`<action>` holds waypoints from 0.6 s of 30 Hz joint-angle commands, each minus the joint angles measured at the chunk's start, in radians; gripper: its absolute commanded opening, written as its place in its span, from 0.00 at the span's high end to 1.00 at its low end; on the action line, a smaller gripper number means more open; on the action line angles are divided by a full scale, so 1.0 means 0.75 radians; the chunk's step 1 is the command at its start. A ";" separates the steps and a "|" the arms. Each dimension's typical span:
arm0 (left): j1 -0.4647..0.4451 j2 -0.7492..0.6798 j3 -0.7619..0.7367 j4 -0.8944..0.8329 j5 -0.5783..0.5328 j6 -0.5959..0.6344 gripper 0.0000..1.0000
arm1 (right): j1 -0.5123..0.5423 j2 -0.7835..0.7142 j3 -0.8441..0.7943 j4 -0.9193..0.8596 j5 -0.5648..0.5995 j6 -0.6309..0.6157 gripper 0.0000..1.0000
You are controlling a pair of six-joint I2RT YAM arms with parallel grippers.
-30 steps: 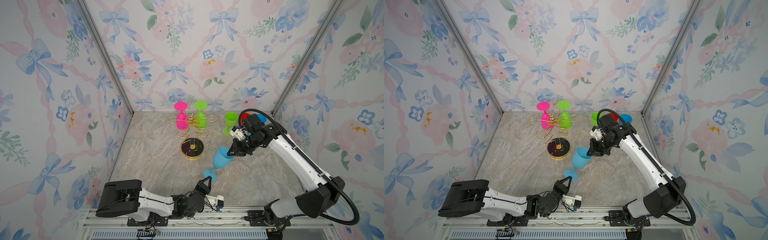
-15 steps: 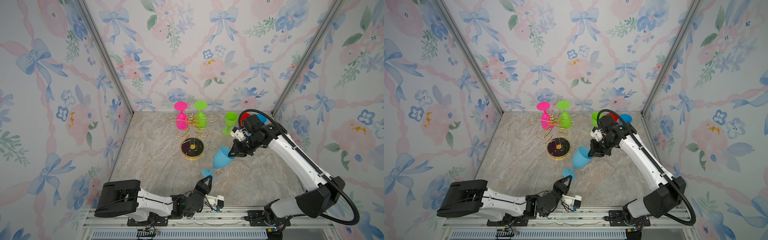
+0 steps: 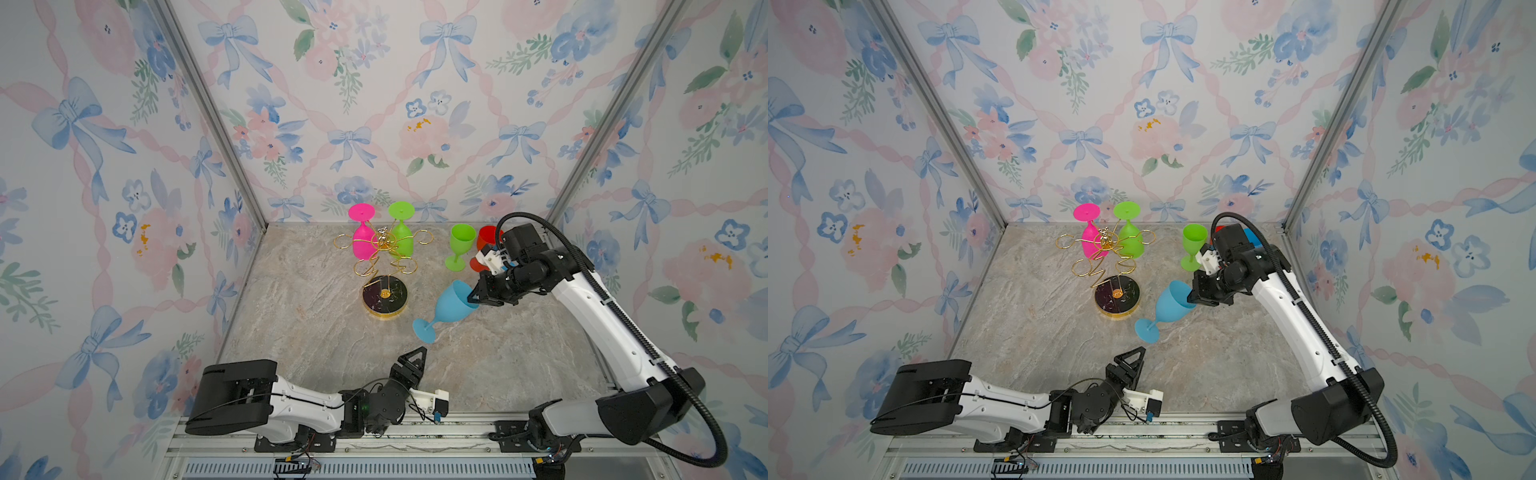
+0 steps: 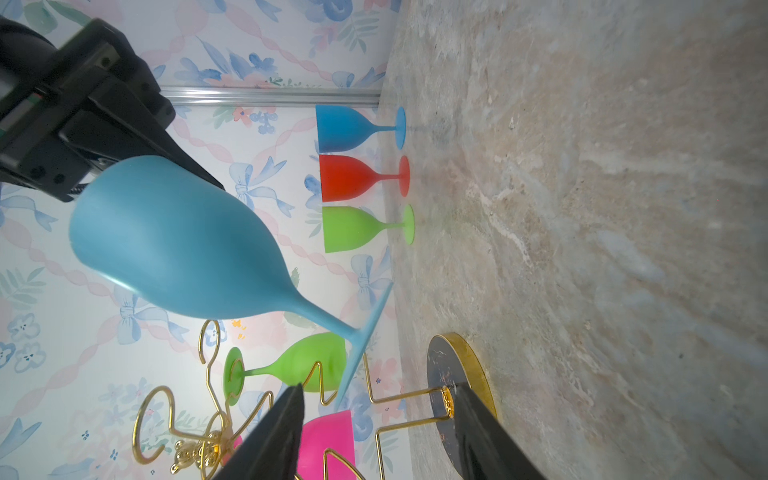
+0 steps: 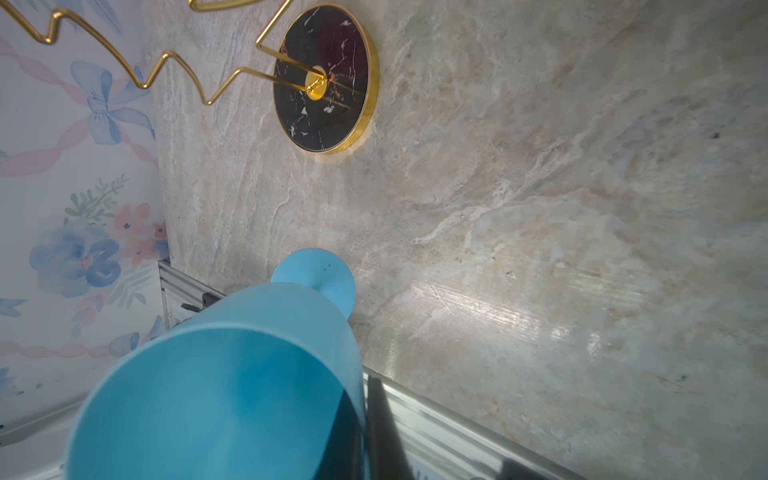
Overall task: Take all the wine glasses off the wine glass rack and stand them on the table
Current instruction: 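Open the left gripper off the stem while the right lifts the glass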
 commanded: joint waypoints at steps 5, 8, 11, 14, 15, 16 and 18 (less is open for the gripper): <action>-0.007 -0.082 0.033 0.011 -0.028 -0.308 0.31 | -0.092 -0.097 -0.049 0.025 0.305 -0.070 1.00; -0.004 -0.152 0.042 0.008 -0.040 -0.406 0.25 | -0.131 -0.128 -0.085 0.051 0.418 -0.093 1.00; 0.002 -0.241 0.043 -0.056 -0.080 -0.503 0.12 | -0.187 -0.147 -0.140 0.086 0.529 -0.096 1.00; 0.010 -0.340 0.037 -0.166 -0.104 -0.553 0.06 | -0.263 -0.156 -0.195 0.135 0.579 -0.094 1.00; 0.015 -0.367 0.050 -0.218 -0.121 -0.593 0.06 | -0.290 -0.154 -0.204 0.145 0.591 -0.091 1.00; 0.023 -0.396 0.072 -0.283 -0.136 -0.648 0.06 | -0.320 -0.152 -0.213 0.155 0.602 -0.088 1.00; 0.043 -0.454 0.109 -0.405 -0.150 -0.761 0.05 | -0.373 -0.154 -0.234 0.189 0.606 -0.083 1.00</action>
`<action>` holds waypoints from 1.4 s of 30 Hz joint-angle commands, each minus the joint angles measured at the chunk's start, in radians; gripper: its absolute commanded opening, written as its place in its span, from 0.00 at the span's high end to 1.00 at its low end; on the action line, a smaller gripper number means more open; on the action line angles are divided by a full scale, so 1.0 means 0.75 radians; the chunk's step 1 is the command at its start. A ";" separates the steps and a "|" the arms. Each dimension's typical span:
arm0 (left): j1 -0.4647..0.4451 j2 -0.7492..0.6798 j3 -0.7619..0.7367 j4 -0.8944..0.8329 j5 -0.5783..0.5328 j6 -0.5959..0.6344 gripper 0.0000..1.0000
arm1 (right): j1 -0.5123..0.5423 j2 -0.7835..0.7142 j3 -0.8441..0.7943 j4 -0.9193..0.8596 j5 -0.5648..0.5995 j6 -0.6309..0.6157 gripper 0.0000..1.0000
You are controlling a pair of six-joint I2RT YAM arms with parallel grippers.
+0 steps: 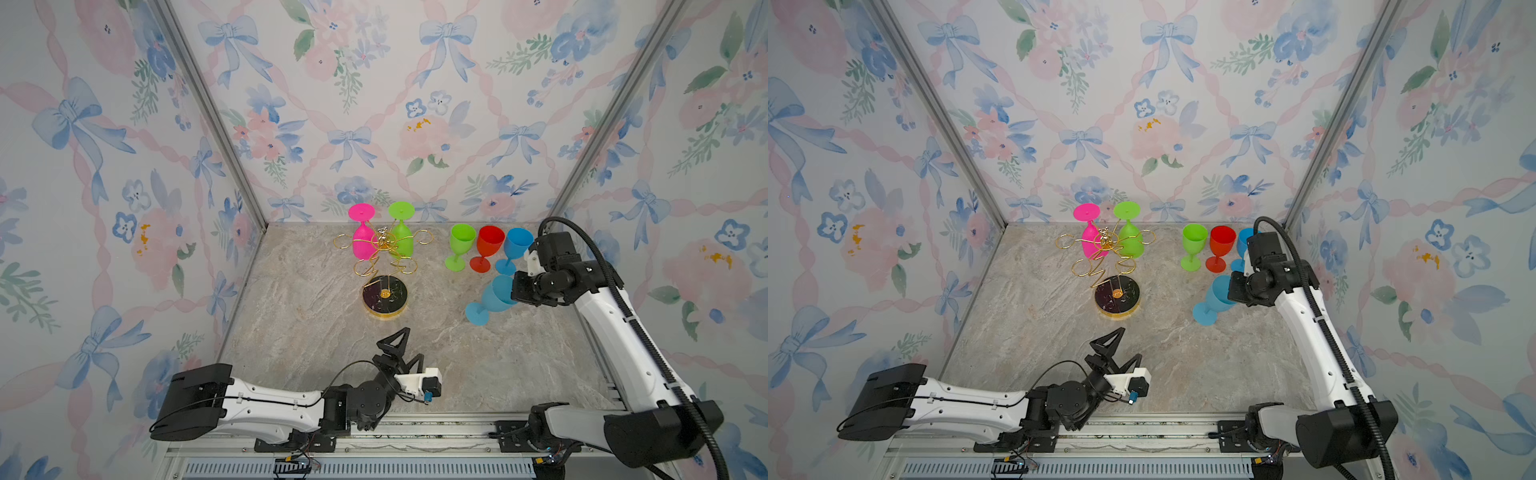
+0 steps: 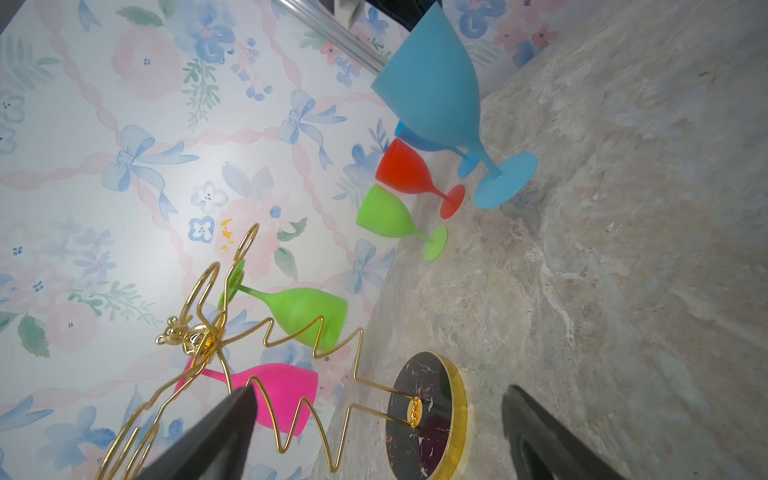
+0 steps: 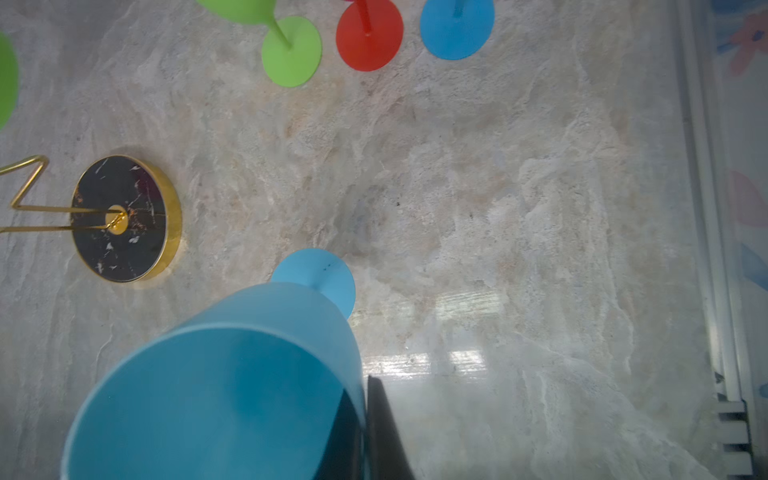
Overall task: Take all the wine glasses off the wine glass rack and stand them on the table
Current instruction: 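Open the left gripper off the stem while the right lifts the glass, then carry the blue glass to the row end while the left arm swings rackward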
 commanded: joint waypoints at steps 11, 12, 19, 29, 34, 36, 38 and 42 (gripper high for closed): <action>0.185 -0.285 0.256 -0.731 -0.089 -0.672 0.02 | -0.169 0.083 0.030 0.056 0.392 0.157 1.00; 0.193 -0.306 0.262 -0.742 -0.085 -0.682 0.02 | -0.191 0.096 0.036 0.056 0.366 0.154 1.00; 0.353 -0.402 0.341 -0.914 0.072 -0.834 0.02 | -0.342 0.250 0.114 0.073 0.275 0.169 1.00; 0.506 -0.575 0.356 -1.091 0.144 -1.052 0.02 | -0.456 0.427 0.281 0.107 0.301 0.182 1.00; 0.642 -0.707 0.322 -1.168 0.250 -1.157 0.02 | -0.467 0.499 0.372 0.117 0.321 0.191 1.00; 0.702 -0.709 0.317 -1.189 0.265 -1.191 0.02 | -0.475 0.555 0.414 0.108 0.329 0.194 1.00; 0.773 -0.694 0.314 -1.199 0.291 -1.217 0.02 | -0.487 0.589 0.452 0.108 0.324 0.201 1.00; 0.938 -0.640 0.324 -1.206 0.332 -1.255 0.02 | -0.500 0.667 0.536 0.109 0.298 0.207 1.00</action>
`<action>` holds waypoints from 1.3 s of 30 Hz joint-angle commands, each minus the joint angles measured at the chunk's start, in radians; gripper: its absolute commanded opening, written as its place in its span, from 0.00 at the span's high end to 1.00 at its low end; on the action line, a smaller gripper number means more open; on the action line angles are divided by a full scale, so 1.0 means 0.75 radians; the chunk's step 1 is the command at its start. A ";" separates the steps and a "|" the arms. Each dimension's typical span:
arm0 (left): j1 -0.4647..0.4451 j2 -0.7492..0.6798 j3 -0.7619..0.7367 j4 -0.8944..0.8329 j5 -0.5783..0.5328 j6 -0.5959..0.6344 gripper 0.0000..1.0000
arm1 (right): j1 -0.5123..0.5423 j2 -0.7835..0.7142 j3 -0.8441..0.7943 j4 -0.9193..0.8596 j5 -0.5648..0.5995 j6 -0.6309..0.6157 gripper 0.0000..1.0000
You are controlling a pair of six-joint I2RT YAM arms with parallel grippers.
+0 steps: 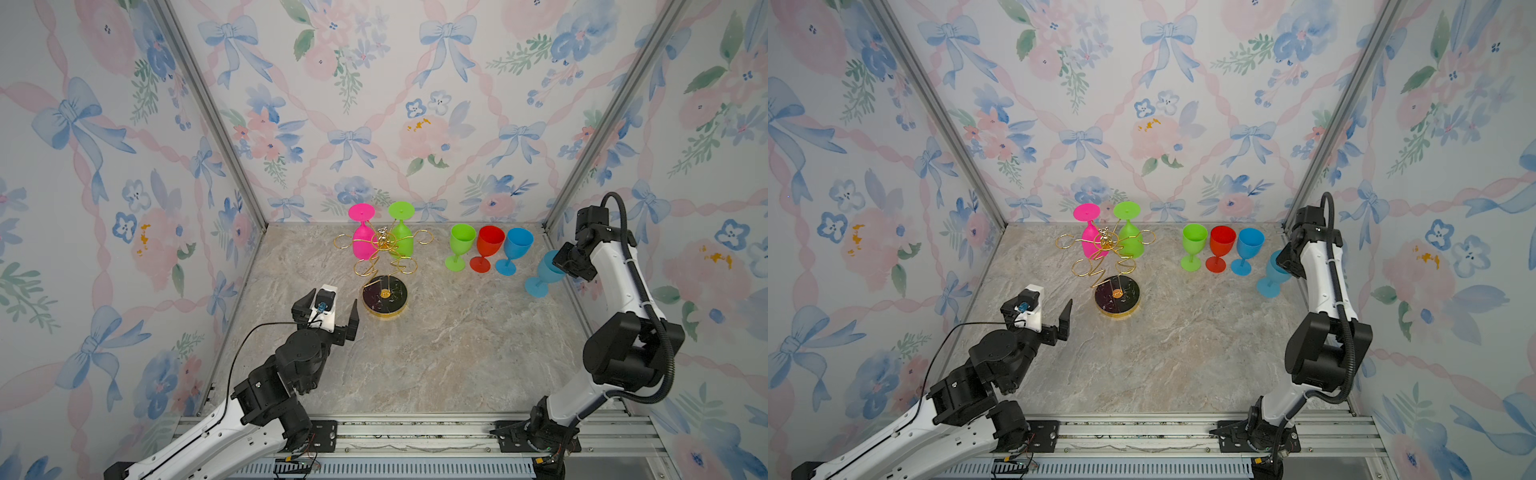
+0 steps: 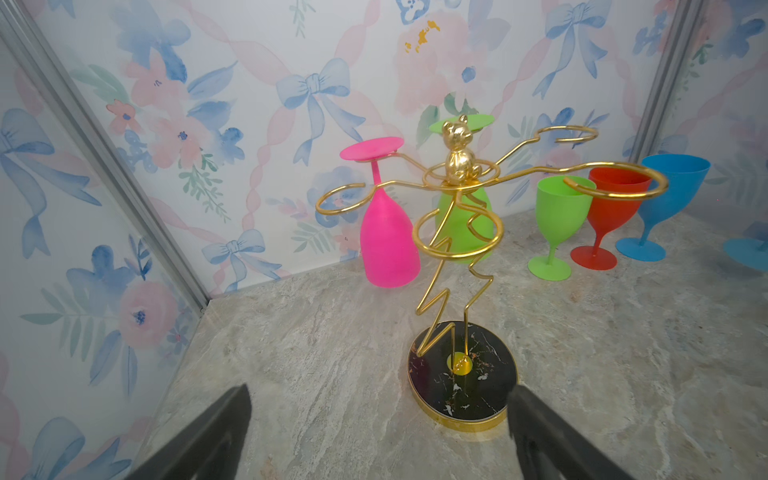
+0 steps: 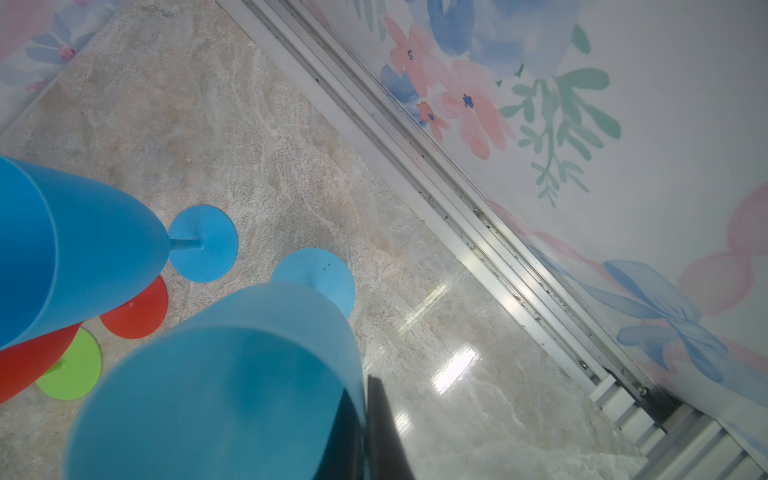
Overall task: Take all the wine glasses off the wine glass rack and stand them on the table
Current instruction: 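Carry the blue glass to the row end while the left arm swings rackward, then lower the blue glass upright beside the other blue glass and open the right gripper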
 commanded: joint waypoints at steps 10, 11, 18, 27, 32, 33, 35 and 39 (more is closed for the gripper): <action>0.503 0.021 -0.018 -0.036 0.193 -0.156 0.02 | -0.023 0.300 0.370 -0.089 -0.007 0.026 1.00; 0.521 0.021 -0.026 -0.033 0.180 -0.149 0.02 | -0.022 0.319 0.394 -0.095 -0.007 0.026 1.00; 0.562 0.001 -0.049 -0.013 0.176 -0.140 0.02 | -0.025 0.472 0.613 -0.172 -0.015 0.015 1.00; 0.568 -0.001 -0.055 -0.004 0.148 -0.136 0.02 | -0.023 0.561 0.723 -0.203 -0.031 0.029 1.00; 0.569 -0.001 -0.055 -0.004 0.149 -0.135 0.03 | -0.024 0.574 0.721 -0.172 -0.040 0.048 1.00; 0.568 0.000 -0.055 -0.004 0.153 -0.135 0.03 | -0.024 0.578 0.722 -0.161 -0.043 0.054 1.00; 0.569 0.000 -0.056 -0.001 0.171 -0.136 0.03 | -0.025 0.585 0.728 -0.144 -0.057 0.059 1.00; 0.570 0.004 -0.057 0.000 0.195 -0.135 0.03 | -0.024 0.630 0.776 -0.160 -0.082 0.069 1.00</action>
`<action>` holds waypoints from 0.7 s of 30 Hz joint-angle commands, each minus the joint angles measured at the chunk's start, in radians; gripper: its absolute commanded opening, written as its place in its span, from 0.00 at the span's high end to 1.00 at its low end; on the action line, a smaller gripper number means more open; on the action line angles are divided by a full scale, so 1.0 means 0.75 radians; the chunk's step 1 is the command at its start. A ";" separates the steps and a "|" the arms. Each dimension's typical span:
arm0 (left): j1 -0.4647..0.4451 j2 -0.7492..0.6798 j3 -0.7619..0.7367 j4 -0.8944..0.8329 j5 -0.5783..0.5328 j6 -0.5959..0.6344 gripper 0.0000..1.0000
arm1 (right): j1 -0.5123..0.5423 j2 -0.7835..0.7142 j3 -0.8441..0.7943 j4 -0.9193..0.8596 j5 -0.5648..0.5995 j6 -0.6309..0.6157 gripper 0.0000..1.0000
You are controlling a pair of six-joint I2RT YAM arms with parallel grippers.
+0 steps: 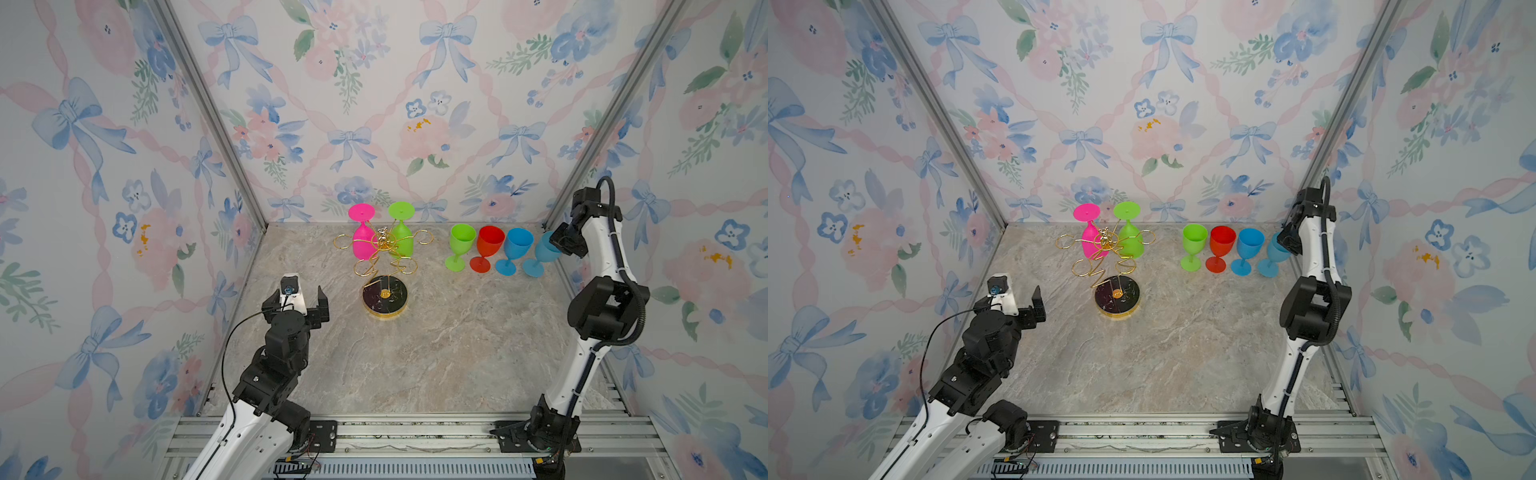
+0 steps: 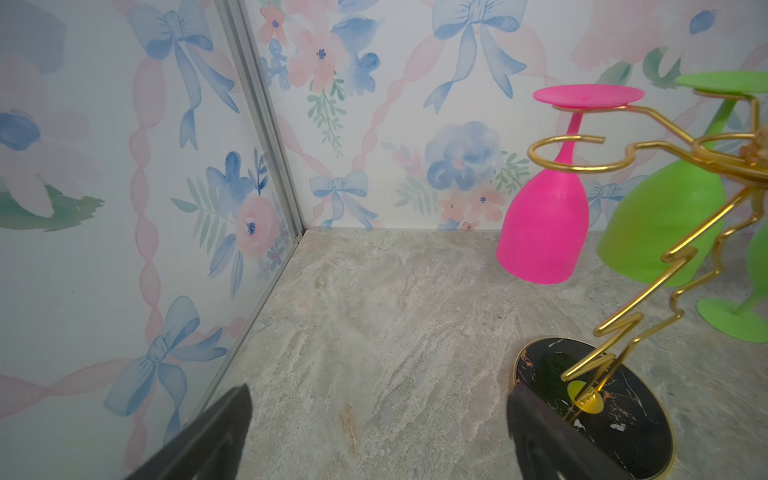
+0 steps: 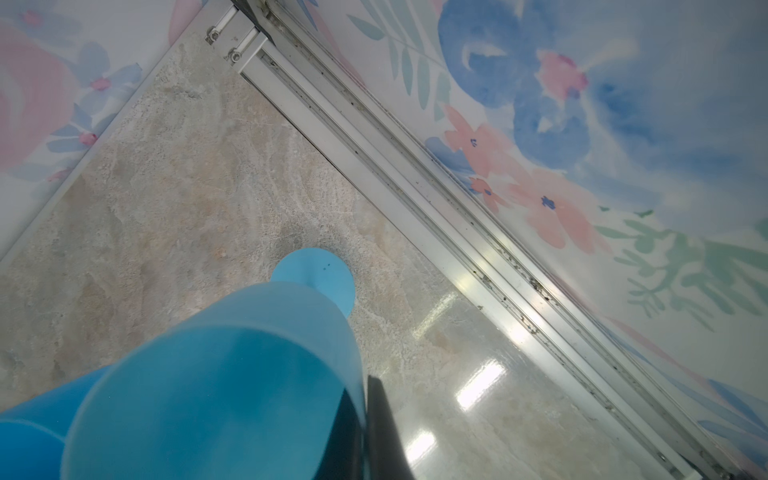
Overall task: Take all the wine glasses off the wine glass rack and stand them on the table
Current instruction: 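Lower the blue glass upright beside the other blue glass and open the right gripper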
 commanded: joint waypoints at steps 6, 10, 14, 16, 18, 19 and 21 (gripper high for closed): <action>0.007 -0.007 -0.026 0.032 0.051 -0.013 0.03 | 0.001 0.087 0.102 -0.017 -0.022 0.028 1.00; 0.006 -0.010 -0.031 0.039 0.066 -0.010 0.03 | 0.001 0.105 0.111 -0.004 -0.020 0.030 1.00; 0.006 -0.007 -0.033 0.040 0.071 -0.009 0.03 | 0.001 0.123 0.121 0.000 -0.013 0.028 1.00; 0.006 -0.007 -0.033 0.041 0.073 -0.009 0.03 | 0.002 0.126 0.121 0.008 -0.008 0.024 1.00; 0.007 -0.007 -0.034 0.041 0.077 -0.009 0.03 | 0.001 0.128 0.120 0.012 -0.004 0.024 1.00; 0.006 -0.005 -0.032 0.041 0.077 -0.007 0.03 | 0.002 0.129 0.118 0.016 -0.002 0.024 1.00; 0.007 -0.006 -0.034 0.043 0.079 -0.008 0.03 | 0.003 0.126 0.118 0.023 -0.002 0.023 0.93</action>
